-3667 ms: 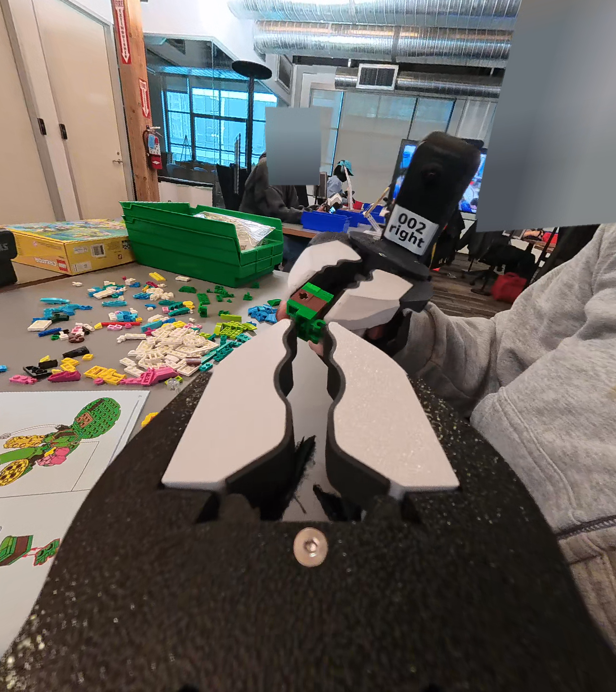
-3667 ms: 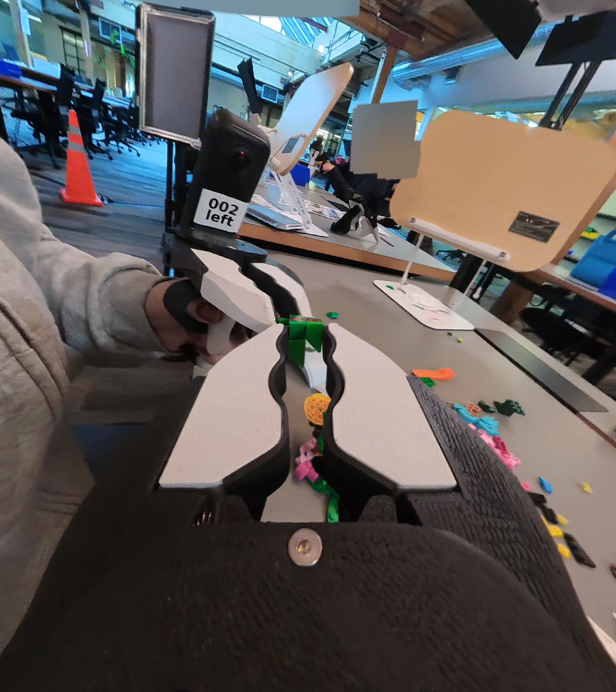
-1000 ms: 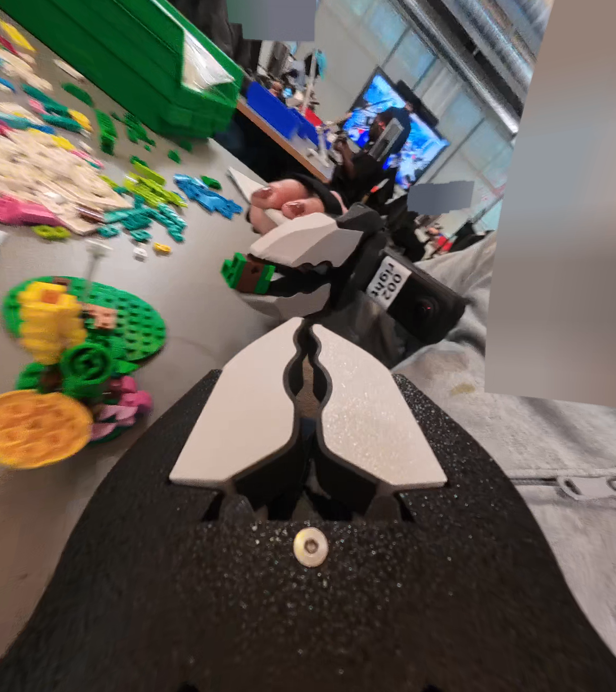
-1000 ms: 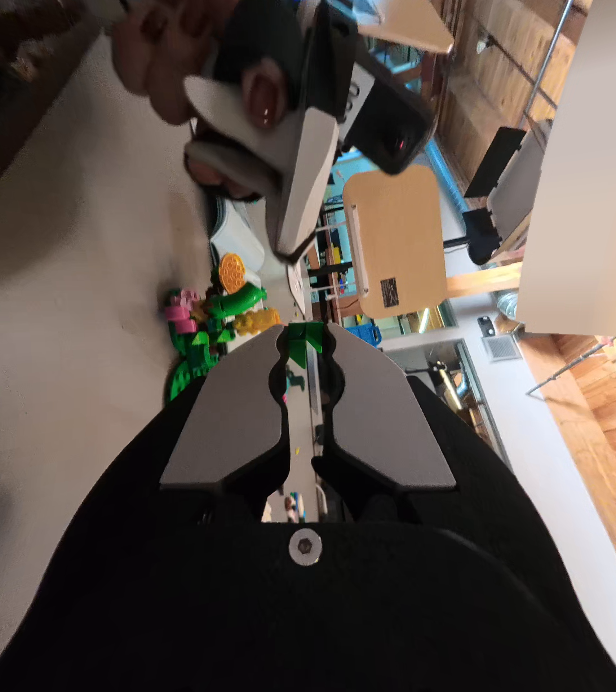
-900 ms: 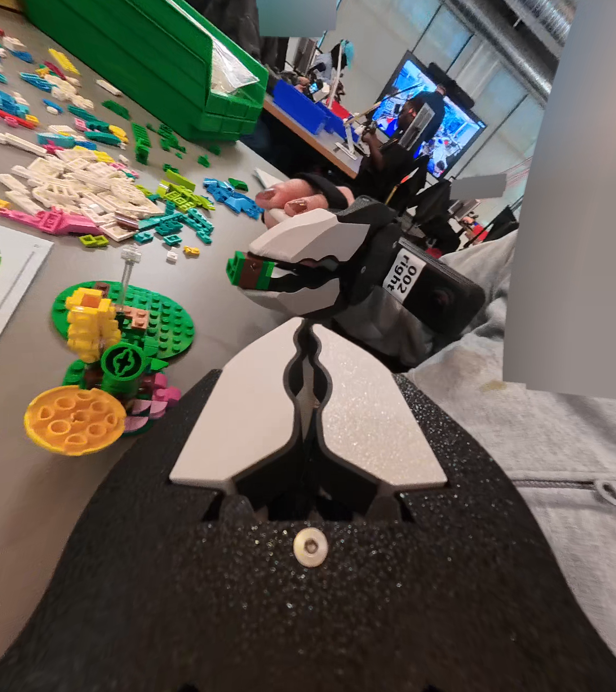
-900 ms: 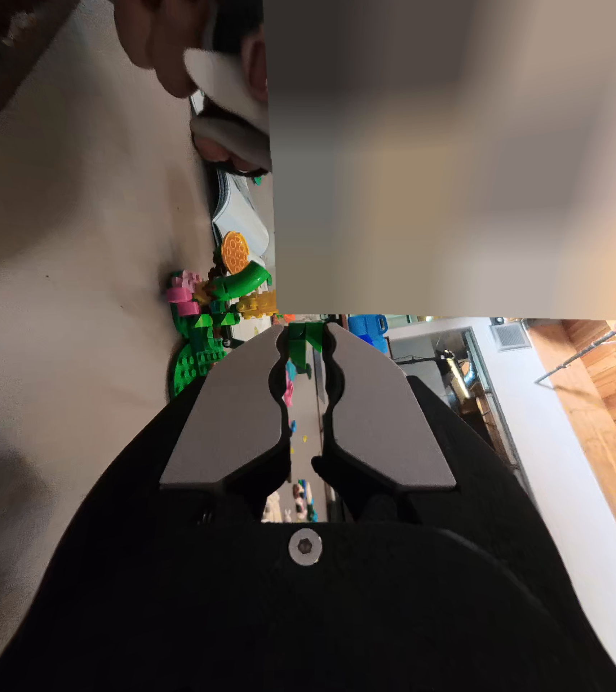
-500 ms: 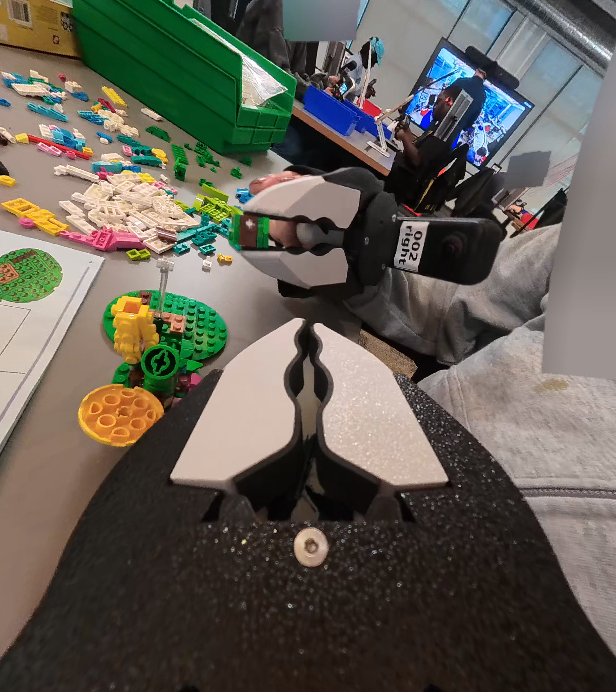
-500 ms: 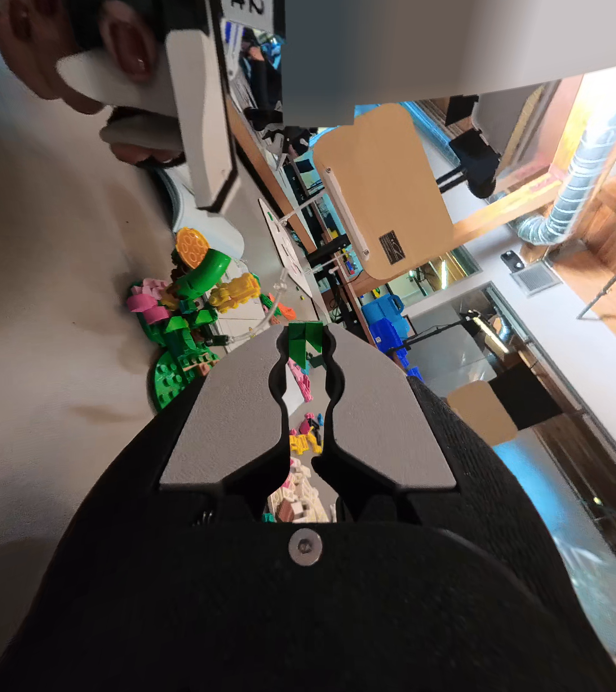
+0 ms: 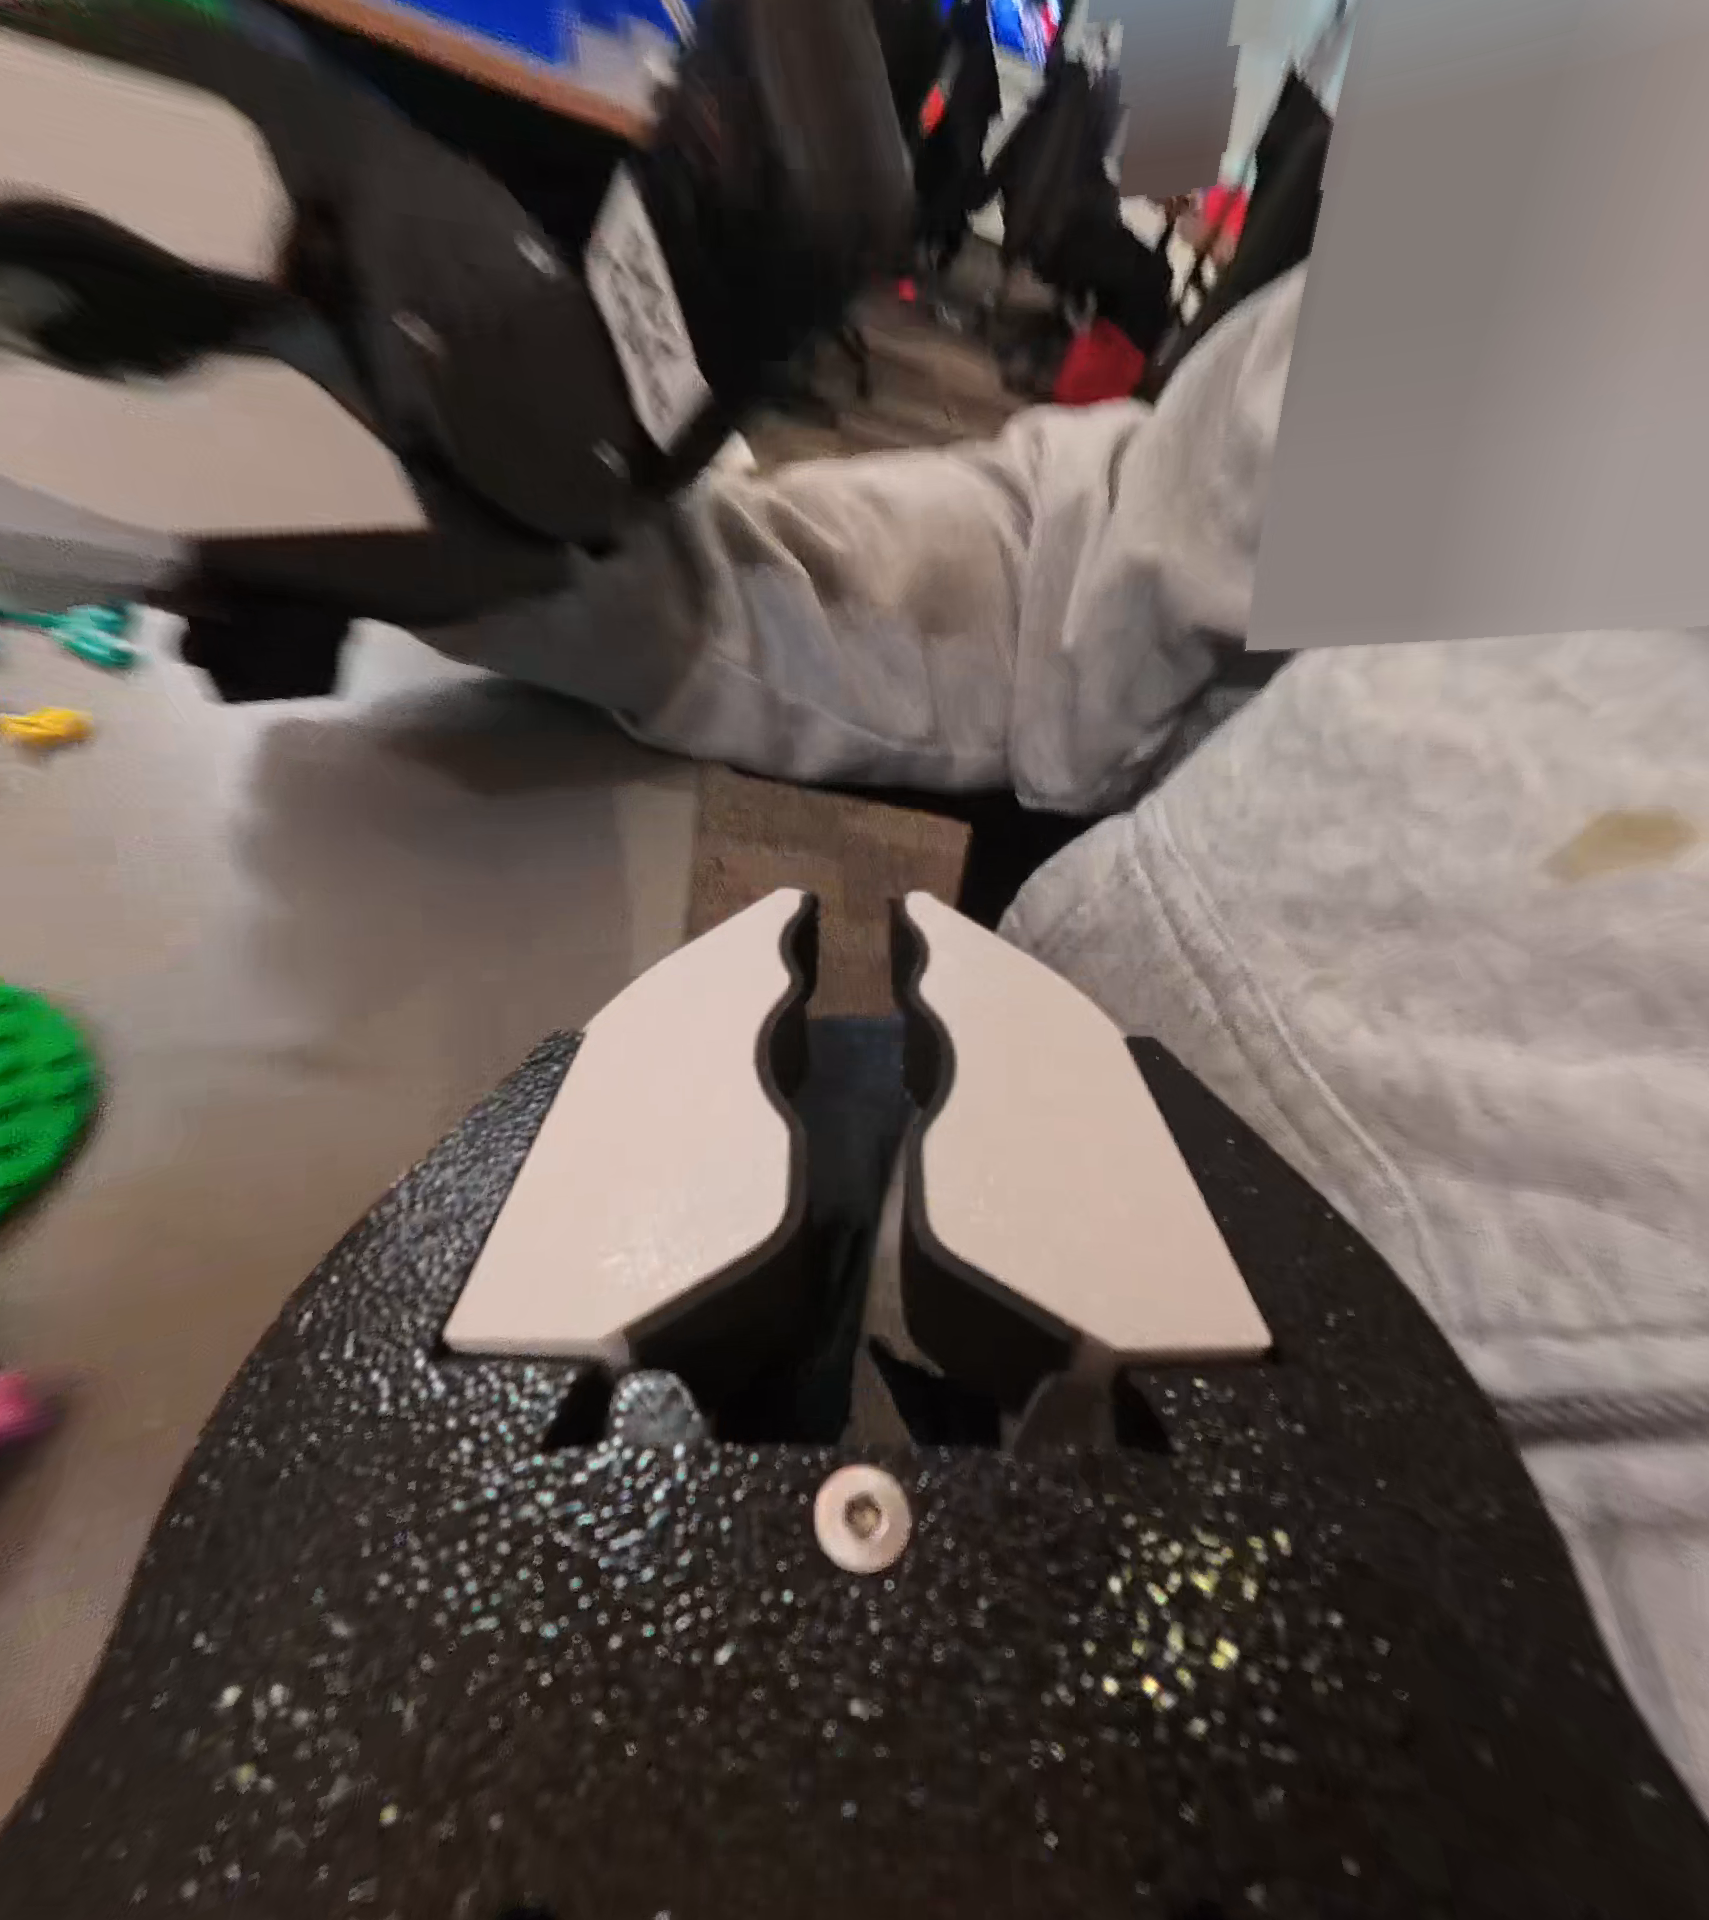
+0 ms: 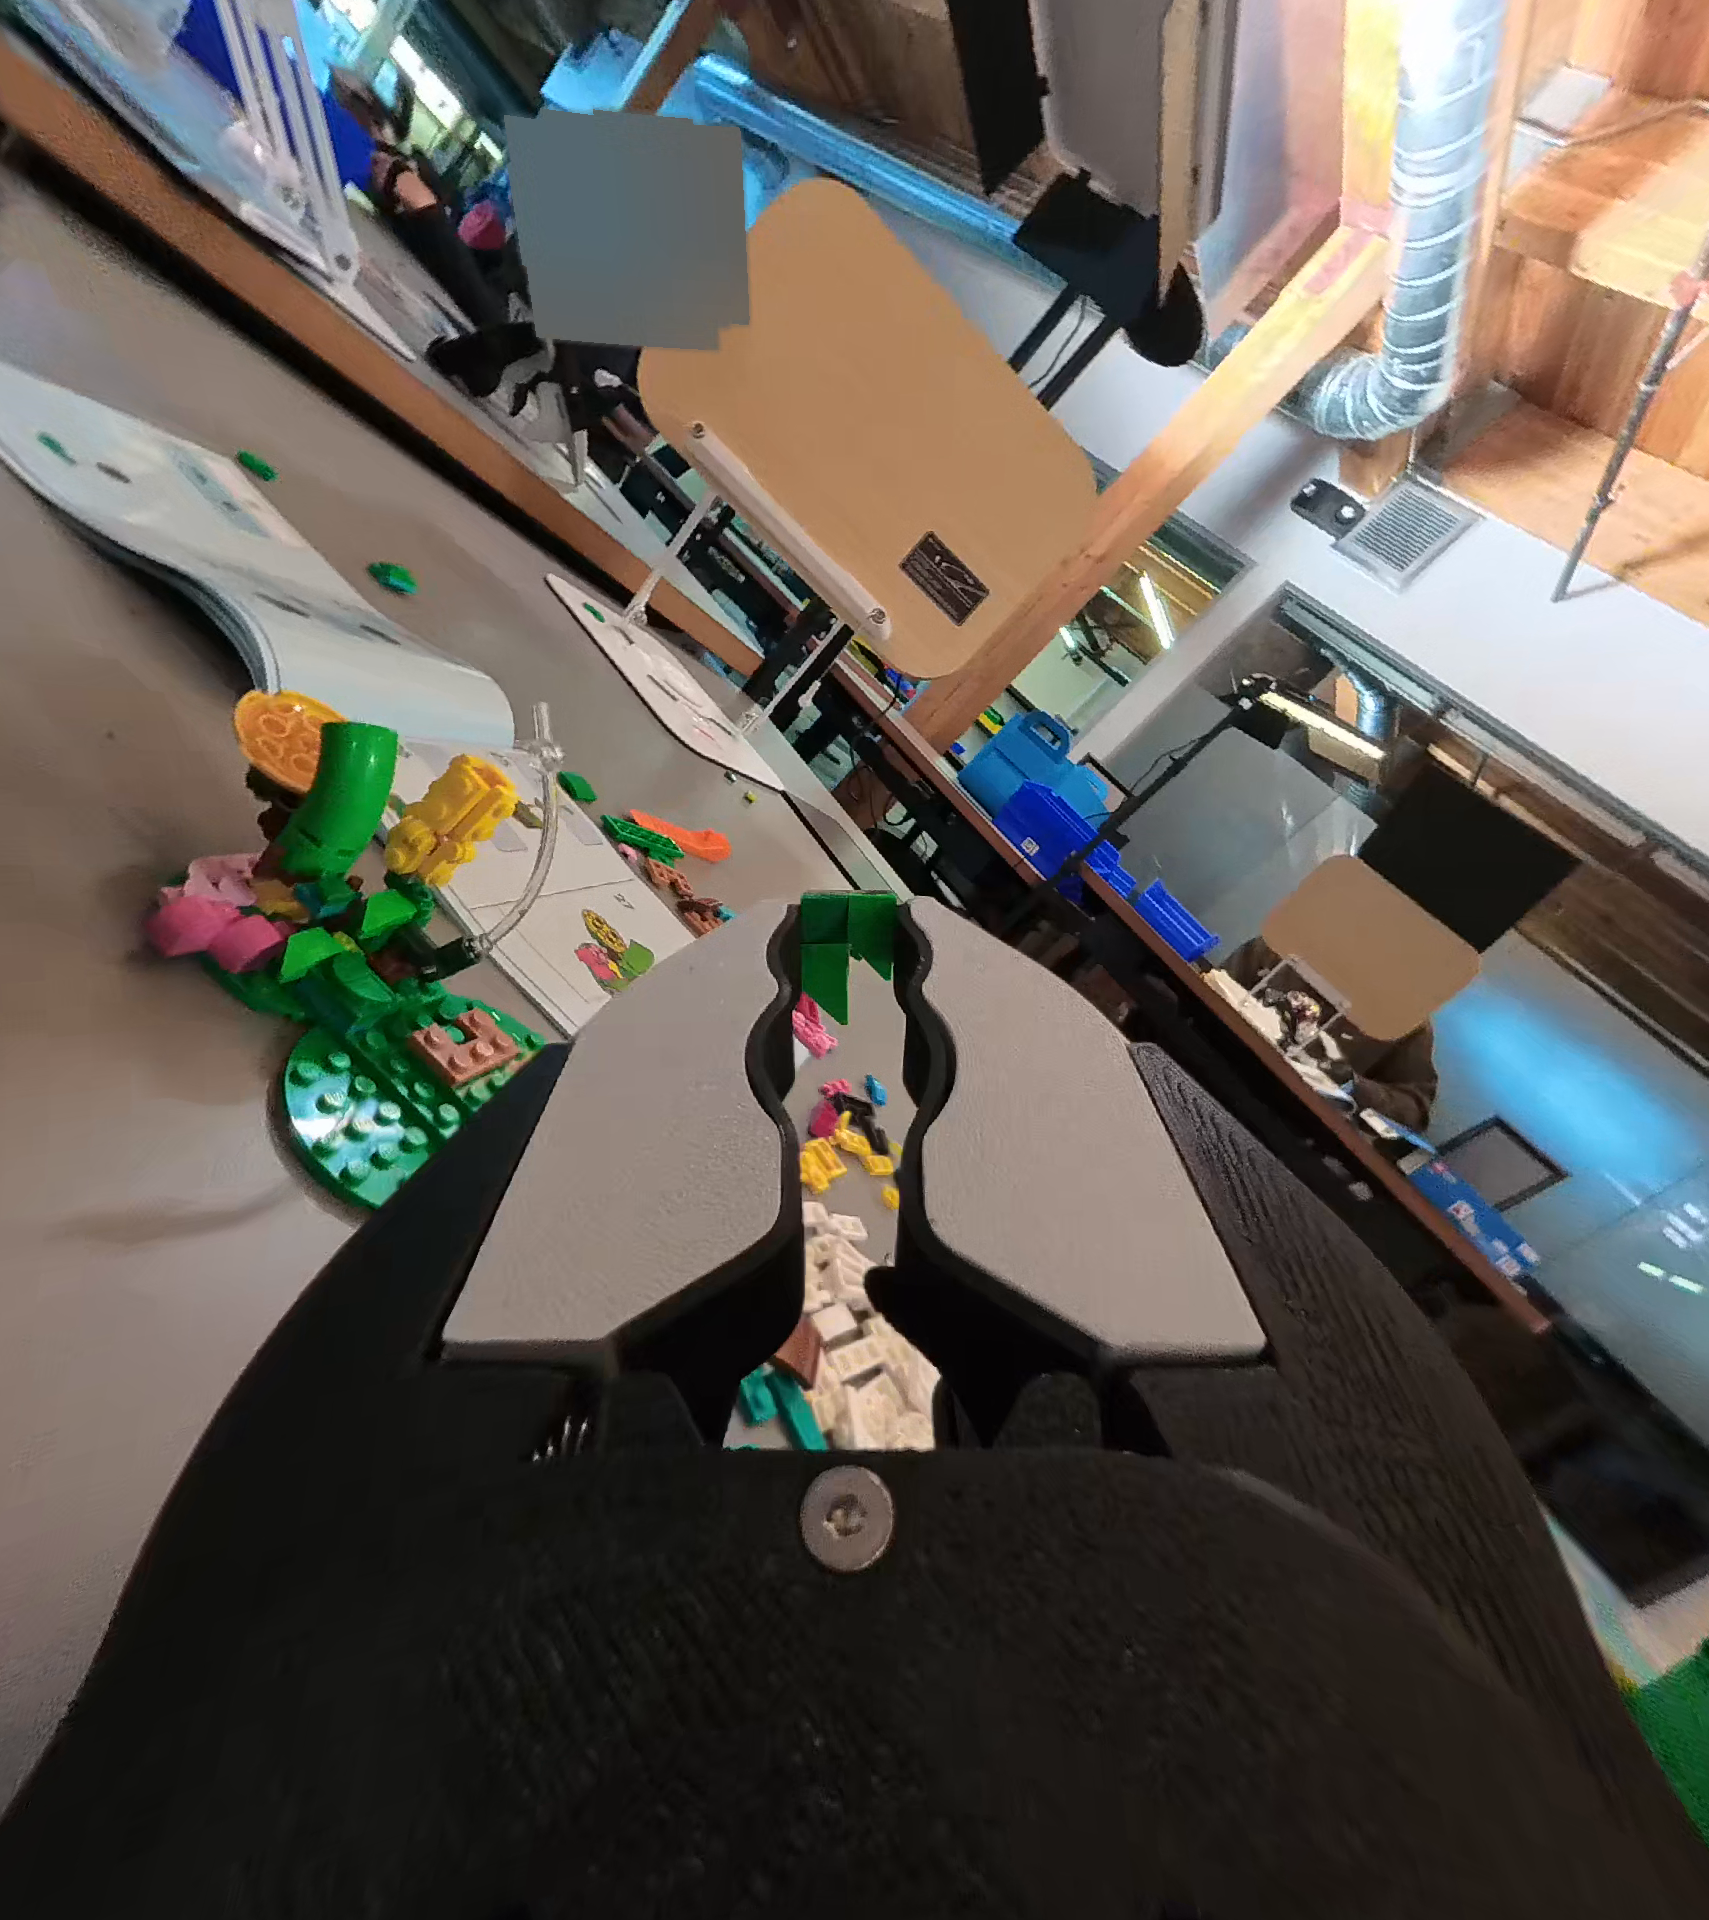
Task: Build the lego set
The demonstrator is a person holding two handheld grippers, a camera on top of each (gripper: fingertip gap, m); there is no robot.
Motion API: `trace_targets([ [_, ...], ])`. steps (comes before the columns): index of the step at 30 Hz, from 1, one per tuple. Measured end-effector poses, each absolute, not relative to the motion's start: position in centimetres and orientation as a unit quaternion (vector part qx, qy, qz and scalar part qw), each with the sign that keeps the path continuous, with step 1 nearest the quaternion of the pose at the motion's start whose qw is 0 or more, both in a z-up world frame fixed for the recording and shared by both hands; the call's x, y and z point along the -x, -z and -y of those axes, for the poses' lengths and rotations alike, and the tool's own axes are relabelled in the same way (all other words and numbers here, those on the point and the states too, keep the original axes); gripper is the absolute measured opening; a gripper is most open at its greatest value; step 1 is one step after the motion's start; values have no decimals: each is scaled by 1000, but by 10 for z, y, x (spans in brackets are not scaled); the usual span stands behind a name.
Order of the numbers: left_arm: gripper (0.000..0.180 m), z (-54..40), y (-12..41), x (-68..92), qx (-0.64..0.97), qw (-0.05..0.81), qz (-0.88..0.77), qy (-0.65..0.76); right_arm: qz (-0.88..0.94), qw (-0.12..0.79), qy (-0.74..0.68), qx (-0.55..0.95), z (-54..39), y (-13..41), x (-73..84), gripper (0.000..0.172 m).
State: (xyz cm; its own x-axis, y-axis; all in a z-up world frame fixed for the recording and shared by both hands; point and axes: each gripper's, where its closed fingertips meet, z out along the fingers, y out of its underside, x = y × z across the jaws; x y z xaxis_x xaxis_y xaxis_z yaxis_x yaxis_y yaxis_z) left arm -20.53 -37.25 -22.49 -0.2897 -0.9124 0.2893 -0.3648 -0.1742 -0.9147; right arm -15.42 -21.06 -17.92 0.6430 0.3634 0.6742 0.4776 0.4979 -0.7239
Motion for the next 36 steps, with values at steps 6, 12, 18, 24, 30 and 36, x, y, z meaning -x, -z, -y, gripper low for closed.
trace_targets([
  [6,22,422,255,180,527,204,-654,504,419,752,43,507,202,186,151,15],
  [12,9,460,307,163,530,156,-707,442,409,756,25,511,194,185,145,15],
  [18,29,455,369,153,600,167,-694,362,400,758,12,515,193,185,140,14],
  [24,38,445,396,145,635,161,-654,378,395,759,-8,518,194,185,141,15],
  [30,28,453,416,138,637,126,-642,409,408,757,-25,509,199,186,148,15],
  [36,15,459,421,133,626,123,-657,402,406,759,-45,506,203,184,149,15],
])
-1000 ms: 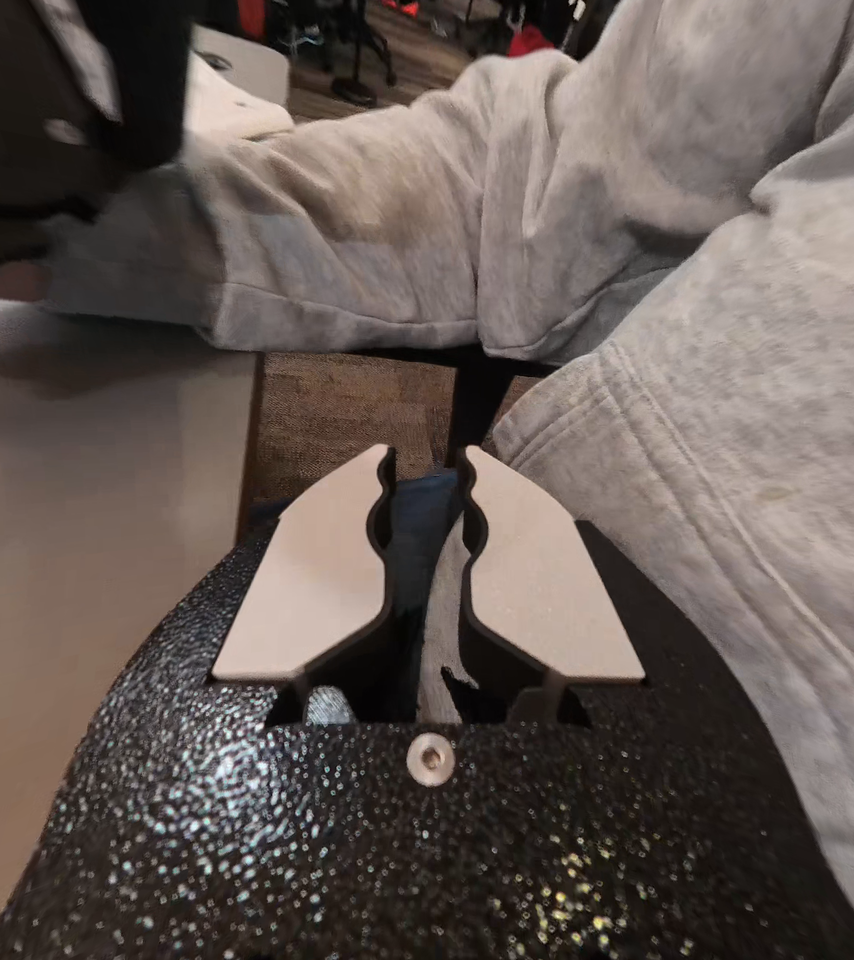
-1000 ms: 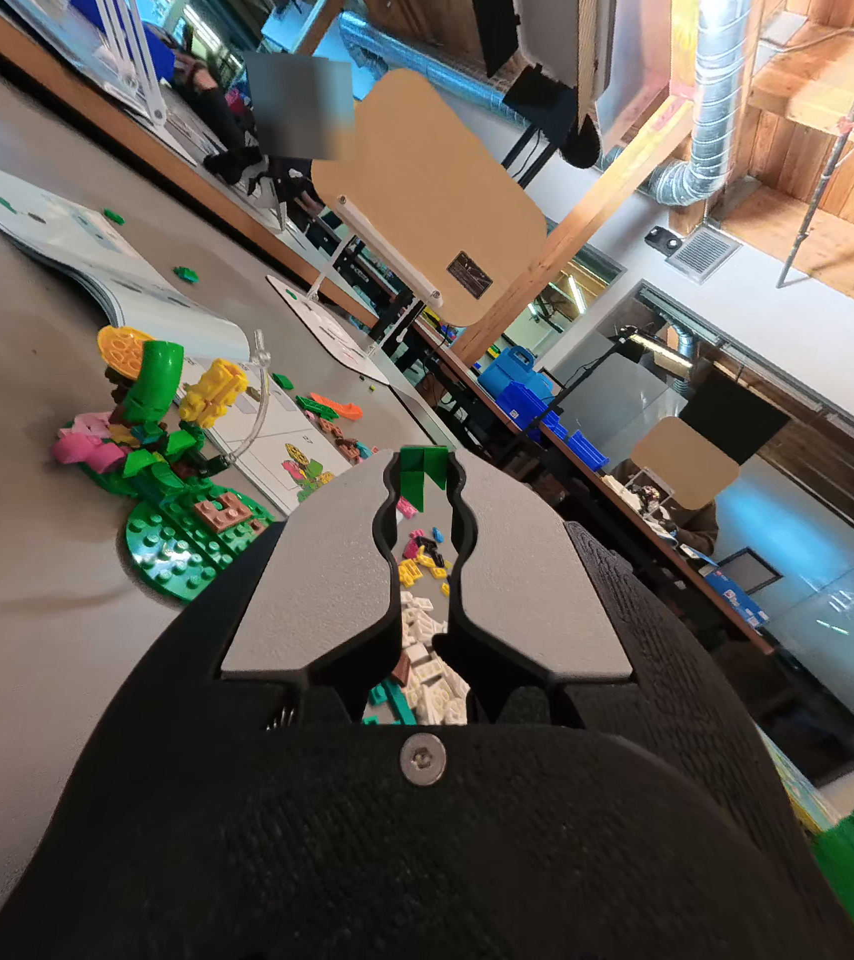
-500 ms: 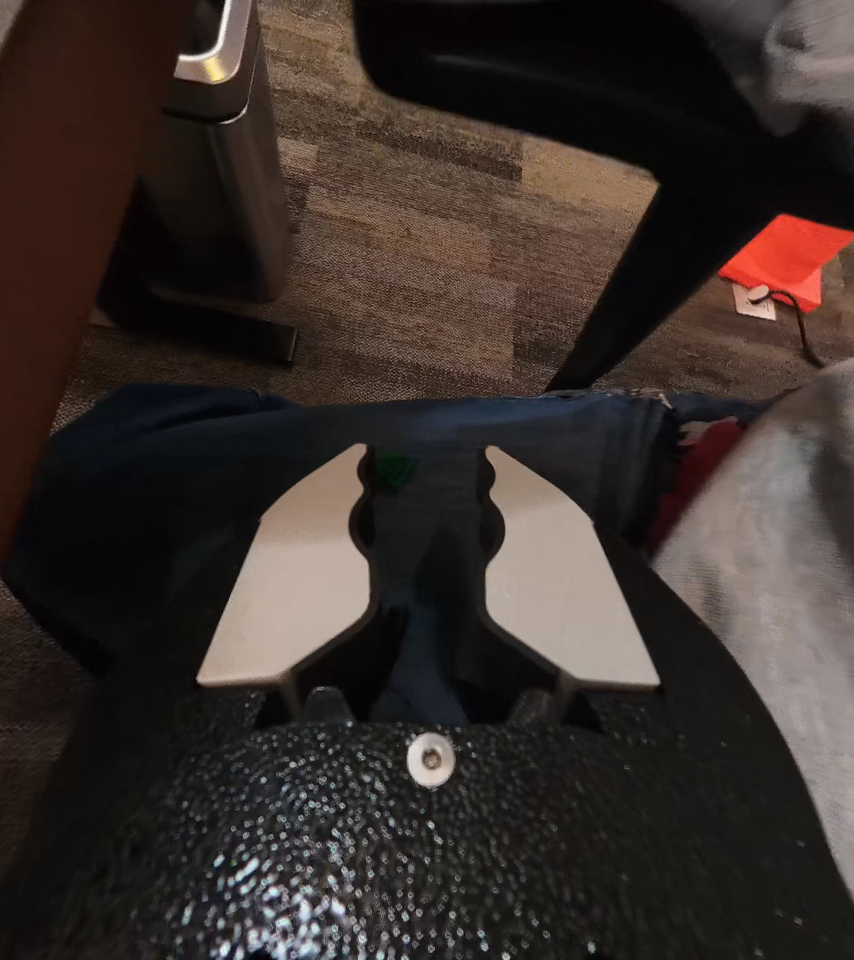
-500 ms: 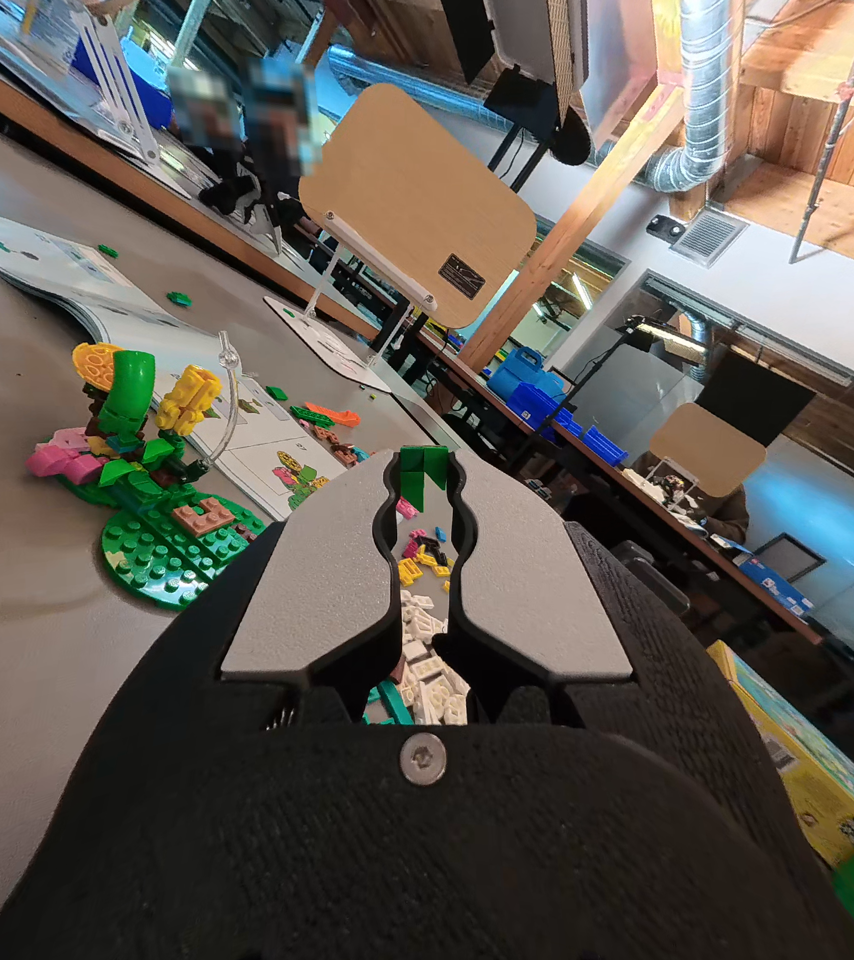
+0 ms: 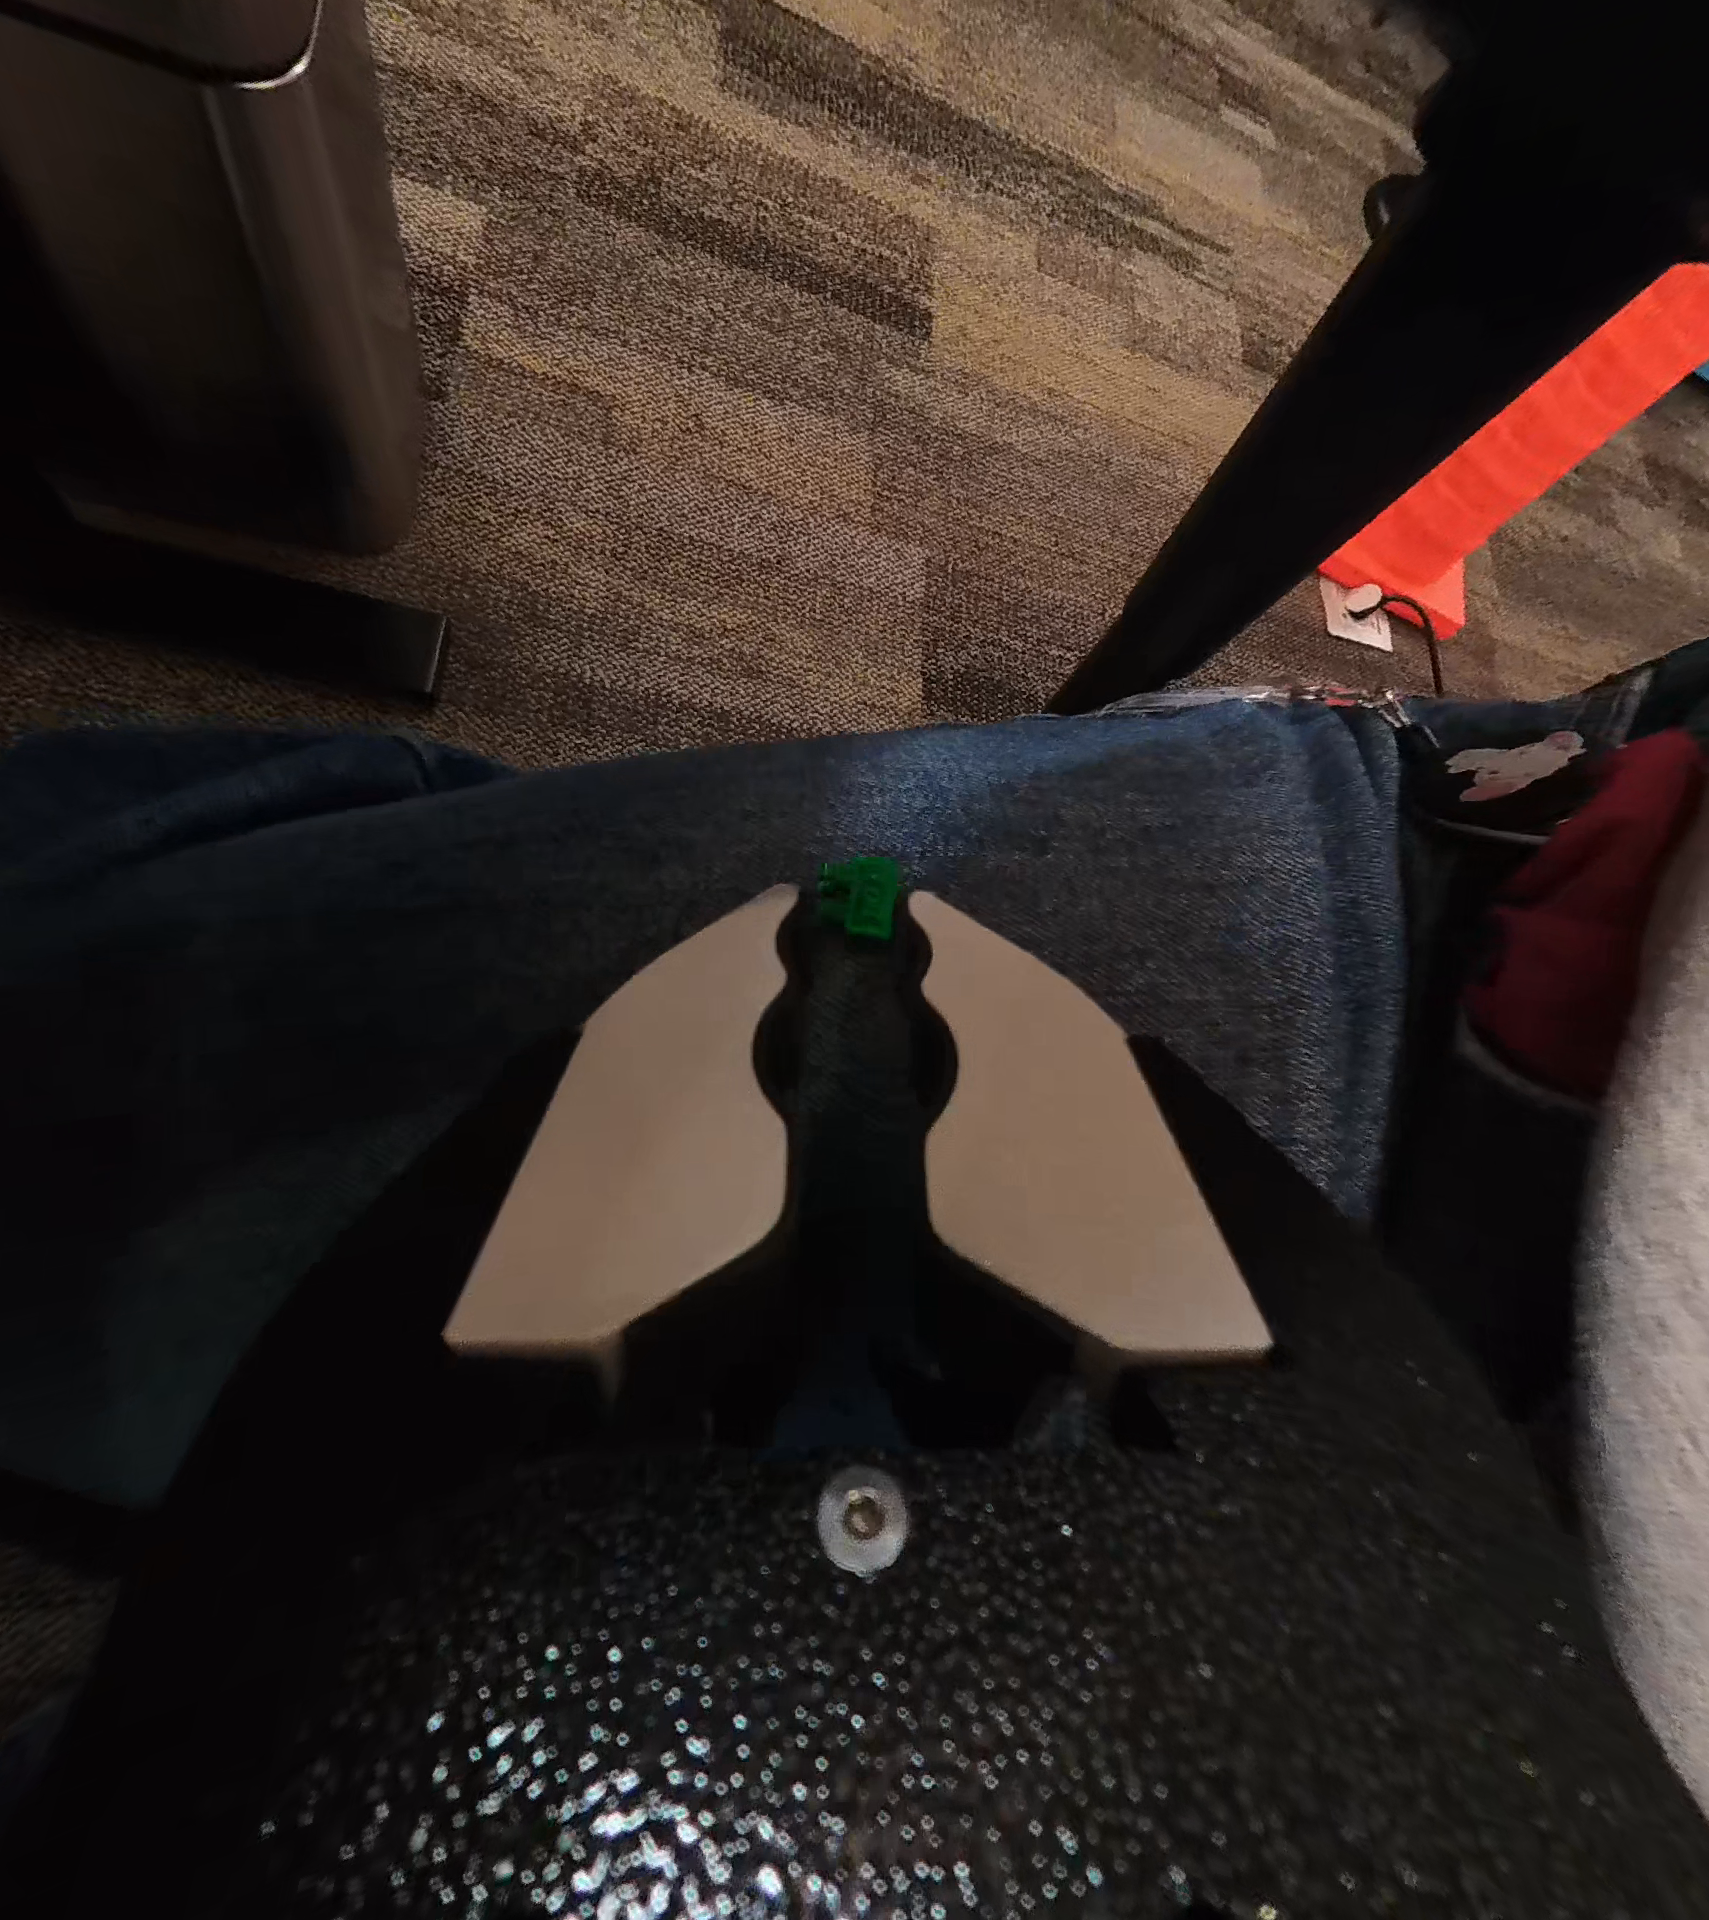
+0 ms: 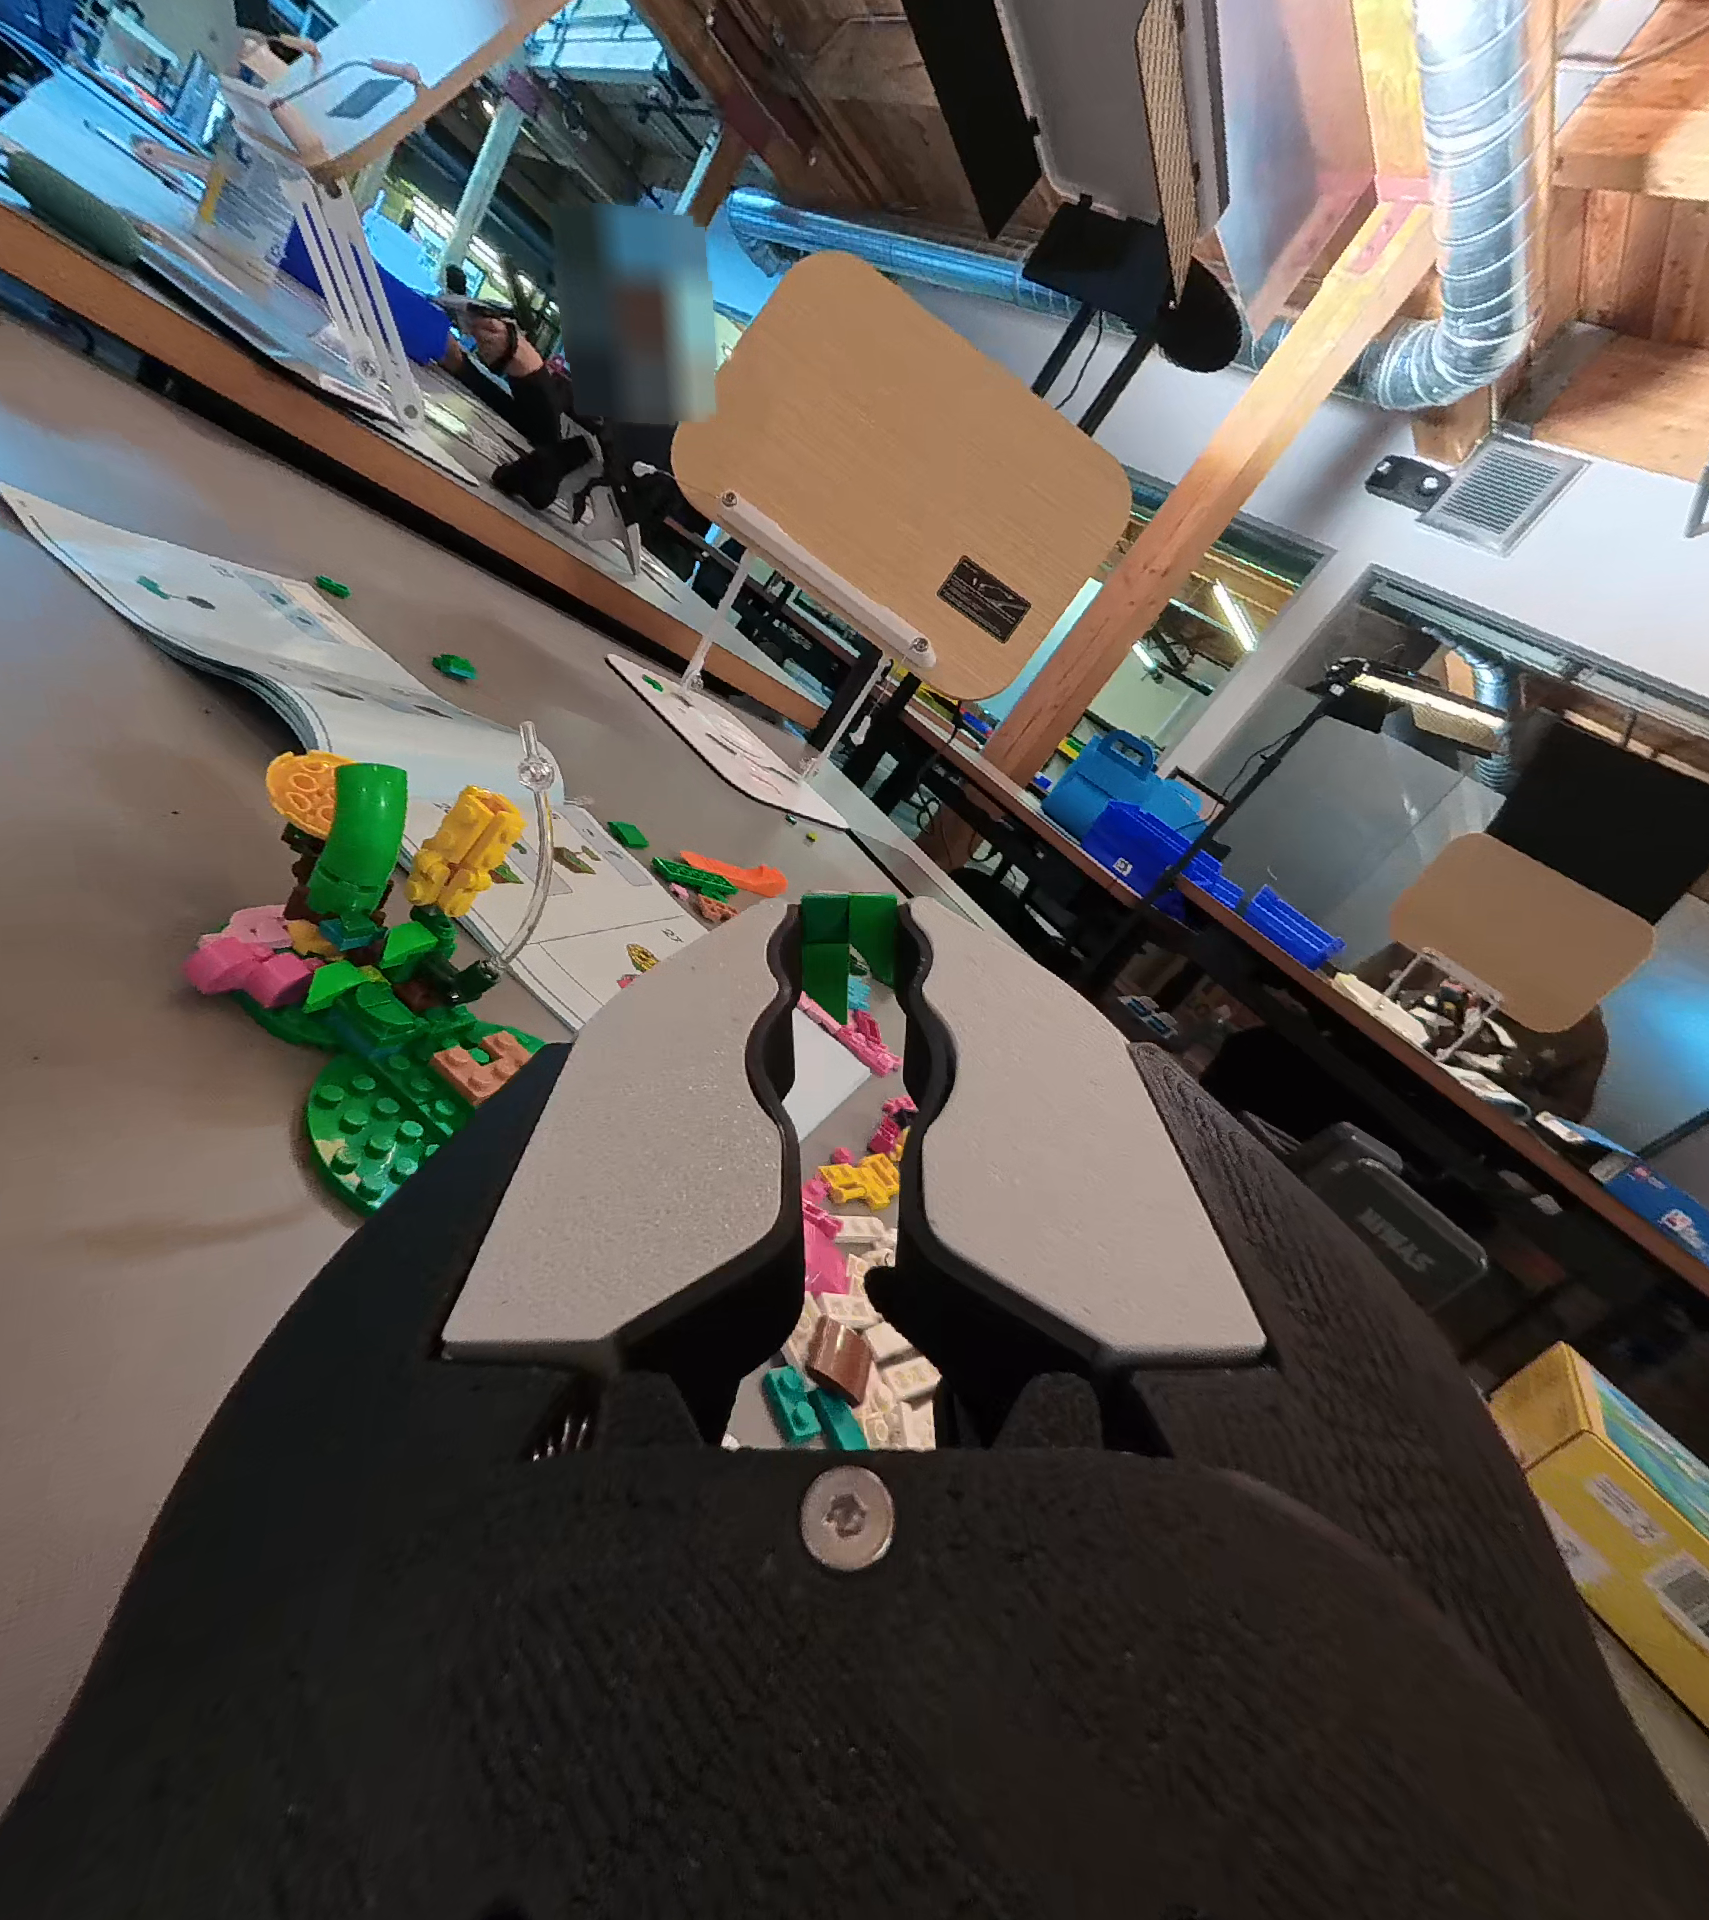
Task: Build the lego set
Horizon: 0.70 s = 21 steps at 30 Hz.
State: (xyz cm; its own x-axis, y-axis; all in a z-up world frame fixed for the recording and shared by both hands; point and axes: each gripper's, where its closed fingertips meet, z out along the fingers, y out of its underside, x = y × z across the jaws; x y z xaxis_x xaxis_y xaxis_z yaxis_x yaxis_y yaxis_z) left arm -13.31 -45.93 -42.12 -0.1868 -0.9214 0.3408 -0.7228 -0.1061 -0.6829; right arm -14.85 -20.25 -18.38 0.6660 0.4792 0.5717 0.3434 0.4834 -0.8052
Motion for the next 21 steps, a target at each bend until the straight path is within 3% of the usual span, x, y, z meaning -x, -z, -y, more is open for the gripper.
trace_targets([
  [5,14,463,414,136,612,142,-670,396,409,760,-48,503,205,184,149,15],
  [9,14,472,356,155,585,187,-661,430,399,764,-53,505,205,181,146,15],
  [15,13,371,226,238,647,405,-521,381,399,765,-58,502,208,180,149,15],
  [17,13,309,222,284,705,452,-465,288,398,767,-57,500,210,179,150,15],
  [21,13,254,248,325,765,402,-437,248,391,774,-39,497,214,175,148,15],
])
